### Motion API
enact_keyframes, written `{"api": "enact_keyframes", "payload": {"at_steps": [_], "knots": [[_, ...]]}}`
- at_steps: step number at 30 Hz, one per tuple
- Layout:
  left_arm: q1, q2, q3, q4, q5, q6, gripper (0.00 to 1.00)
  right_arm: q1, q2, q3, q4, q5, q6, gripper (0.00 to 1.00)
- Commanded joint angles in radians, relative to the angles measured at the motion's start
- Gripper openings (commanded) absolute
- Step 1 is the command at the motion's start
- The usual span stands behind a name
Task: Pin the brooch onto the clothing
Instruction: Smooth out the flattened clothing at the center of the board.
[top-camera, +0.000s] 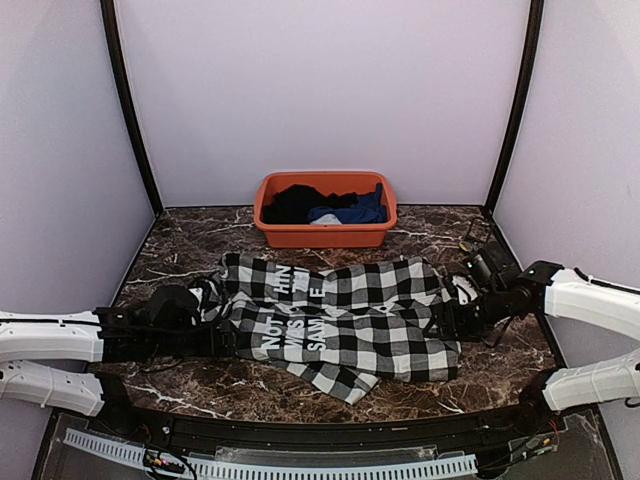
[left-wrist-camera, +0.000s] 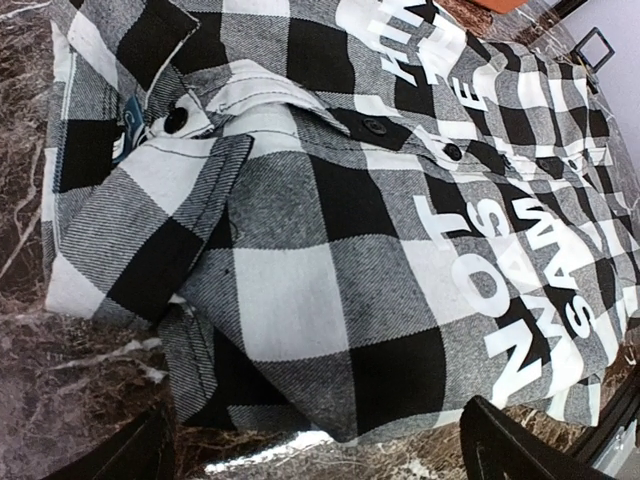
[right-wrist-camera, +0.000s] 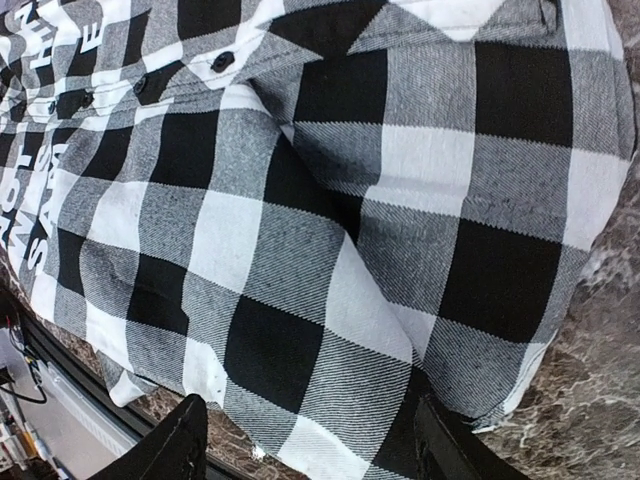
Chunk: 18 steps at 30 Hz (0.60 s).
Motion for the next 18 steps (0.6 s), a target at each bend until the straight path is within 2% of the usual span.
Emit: {"api": "enact_keyframes", "payload": {"at_steps": [1, 5, 8, 13, 18], "knots": [[-0.004, 0.007, -0.014, 0.093, 0.047, -0.024, 0.99, -0.009, -0.02, -0.051, 0.088, -0.062, 0.067, 0.68], [-0.005, -0.013, 0.061, 0.043, -0.066, 0.059, 0.99, -0.019, -0.009, 0.033, 0.086, 0.01, 0.01, 0.68], [0.009, 0.015, 0.164, -0.038, -0.235, 0.153, 0.99, -0.044, 0.08, 0.155, 0.068, 0.097, -0.075, 0.69], [0.136, 0.208, 0.351, -0.066, -0.24, 0.265, 0.99, -0.085, 0.272, 0.354, 0.078, 0.191, -0.215, 0.69], [0.19, 0.418, 0.585, -0.122, -0.259, 0.48, 0.99, -0.11, 0.462, 0.538, 0.061, 0.228, -0.411, 0.69]]}}
